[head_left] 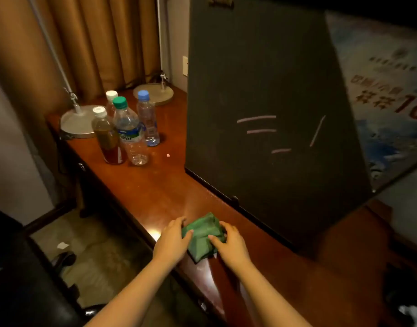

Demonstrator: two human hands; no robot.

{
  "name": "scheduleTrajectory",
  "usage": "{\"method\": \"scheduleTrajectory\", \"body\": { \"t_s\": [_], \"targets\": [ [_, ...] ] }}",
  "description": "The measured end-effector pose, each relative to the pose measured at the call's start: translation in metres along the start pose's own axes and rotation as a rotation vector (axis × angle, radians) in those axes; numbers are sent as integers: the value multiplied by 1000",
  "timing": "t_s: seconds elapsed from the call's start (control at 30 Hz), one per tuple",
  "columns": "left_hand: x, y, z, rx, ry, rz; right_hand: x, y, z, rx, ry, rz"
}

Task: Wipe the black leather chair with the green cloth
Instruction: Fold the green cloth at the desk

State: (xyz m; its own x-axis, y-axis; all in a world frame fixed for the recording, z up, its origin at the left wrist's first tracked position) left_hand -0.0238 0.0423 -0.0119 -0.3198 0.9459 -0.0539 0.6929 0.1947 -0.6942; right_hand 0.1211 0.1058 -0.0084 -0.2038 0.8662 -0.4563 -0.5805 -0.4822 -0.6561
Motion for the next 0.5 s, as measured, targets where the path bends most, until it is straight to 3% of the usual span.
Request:
{"method": "scheduleTrajectory", "body": {
  "t_s": [0.17,0.33,0.5],
  "targets": [
    [16,18,21,18,-65,-62,21,7,-5,-71,24,-78],
    [13,16,29,-150,-111,-98,29,12,0,38,44,38],
    [-15,-33,30,-322,-92,-224,9,22,36,98,-43,131]
  ]
}}
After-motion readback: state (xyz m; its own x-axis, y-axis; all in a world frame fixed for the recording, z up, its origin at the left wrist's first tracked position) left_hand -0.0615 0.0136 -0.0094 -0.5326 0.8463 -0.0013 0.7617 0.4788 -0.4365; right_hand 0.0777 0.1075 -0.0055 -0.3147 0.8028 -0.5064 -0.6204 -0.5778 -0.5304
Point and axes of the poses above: each hand's wrist, its own x-axis towards the middle knuckle, its own y-axis out of the palm, z = x × y, the point moved 5 cm from there along x, towards the middle knuckle, and after that the axes turned 15 degrees about y, right-handed, at the moved point
